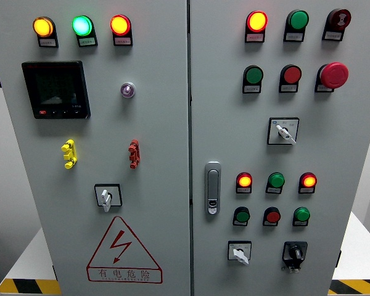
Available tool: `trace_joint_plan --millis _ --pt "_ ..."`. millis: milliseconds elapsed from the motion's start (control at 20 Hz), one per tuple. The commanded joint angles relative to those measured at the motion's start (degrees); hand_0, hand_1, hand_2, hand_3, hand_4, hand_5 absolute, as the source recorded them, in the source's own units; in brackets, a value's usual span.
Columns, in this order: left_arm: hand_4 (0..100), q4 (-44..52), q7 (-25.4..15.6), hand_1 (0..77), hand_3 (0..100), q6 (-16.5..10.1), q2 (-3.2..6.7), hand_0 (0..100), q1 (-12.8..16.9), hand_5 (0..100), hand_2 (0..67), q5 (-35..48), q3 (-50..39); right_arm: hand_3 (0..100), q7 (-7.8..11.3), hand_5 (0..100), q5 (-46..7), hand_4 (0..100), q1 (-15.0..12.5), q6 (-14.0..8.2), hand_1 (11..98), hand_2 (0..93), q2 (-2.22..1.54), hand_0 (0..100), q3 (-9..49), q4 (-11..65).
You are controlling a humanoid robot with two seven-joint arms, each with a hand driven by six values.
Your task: Turn on light switch 1
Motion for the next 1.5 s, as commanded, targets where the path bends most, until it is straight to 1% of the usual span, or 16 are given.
trace_joint_plan --millis 0,50,100,150,300,400,500,650,700,750,800,850,900,1050,1200,1450 --pt "0 0.0 0.0 7.5 0 0.5 -0.12 0 0.0 5 1.6 0.0 0.1 19 0.00 11 0.0 19 0.0 0.1 19.4 0.0 0.00 0 0.0 0.0" --pt "0 0.1 0.0 7.5 0 0.5 -0.12 0 0.0 5 1.6 0.0 0.0 19 0.00 11 0.0 19 0.0 0.1 19.4 0.0 0.08 0 0.0 0.0" --pt "0 0.0 0.0 7.5 0 0.5 -0.12 0 0.0 5 1.6 0.0 0.0 19 0.00 11 0.0 19 0.0 0.1 19.4 0.0 0.09 0 0.0 0.0" --pt "0 -0.1 0.0 7.5 0 0.5 -0.12 0 0.0 5 1.7 0.0 0.1 19 0.00 11 0.0 19 0.0 0.0 19.5 0.0 0.00 0 0.0 0.0" --pt "0 -0.2 0.1 7.5 0 0.5 -0.03 0 0.0 5 1.7 0.0 0.4 19 0.00 11 0.0 19 0.0 0.1 19.5 0.0 0.00 0 0.0 0.0" --pt "0 -0.3 1.6 7.4 0 0.3 0.06 0 0.0 5 1.7 0.0 -0.2 19 0.00 11 0.0 19 0.0 0.1 19.5 0.0 0.00 0 0.0 0.0" --pt "0 -0.2 2.1 7.4 0 0.3 -0.03 0 0.0 5 1.7 0.3 -0.5 19 0.00 11 0.0 19 0.0 0.1 19.5 0.0 0.00 0 0.0 0.0" --pt "0 -0.1 2.4 7.3 0 0.3 -0.12 0 0.0 5 1.7 0.8 -3.1 19 0.00 11 0.0 19 0.0 0.1 19.5 0.0 0.00 0 0.0 0.0" --pt "0 -0.1 2.4 7.3 0 0.4 -0.12 0 0.0 5 1.7 1.4 -4.5 19 0.00 11 0.0 19 0.0 0.0 19.5 0.0 0.08 0 0.0 0.0" --pt "0 0.0 2.4 7.3 0 0.5 -0.12 0 0.0 5 1.7 2.9 -6.3 19 0.00 11 0.0 19 0.0 0.0 19.5 0.0 0.00 0 0.0 0.0" --pt "0 -0.1 2.4 7.3 0 0.5 -0.12 0 0.0 5 1.7 6.3 -9.6 19 0.00 11 0.0 19 0.0 0.1 19.5 0.0 0.00 0 0.0 0.0" --pt "0 0.1 2.5 7.3 0 0.6 -0.20 0 0.0 5 1.7 10.3 -13.8 19 0.00 11 0.0 19 0.0 0.1 19.5 0.0 0.08 0 0.0 0.0" --pt "0 0.0 2.5 7.4 0 0.7 -0.21 0 0.0 5 1.8 16.6 -19.7 19 0.00 11 0.0 19 0.0 0.1 19.5 0.0 0.00 0 0.0 0.0" --pt "0 0.0 2.5 7.5 0 0.7 -0.29 0 0.0 4 1.8 36.0 -38.7 19 0.00 11 0.0 19 0.0 0.0 19.5 0.0 0.00 0 0.0 0.0" --pt "0 -0.1 2.4 8.0 0 0.4 -0.82 0 0.0 3 2.0 52.2 -56.1 19 0.00 11 0.0 19 0.0 0.1 19.5 0.0 0.00 0 0.0 0.0" --pt "0 -0.3 2.2 9.1 0 0.0 -0.82 0 0.0 2 2.4 69.8 -76.3 19 0.00 11 0.0 19 0.0 0.0 19.5 0.0 0.00 0 0.0 0.0"
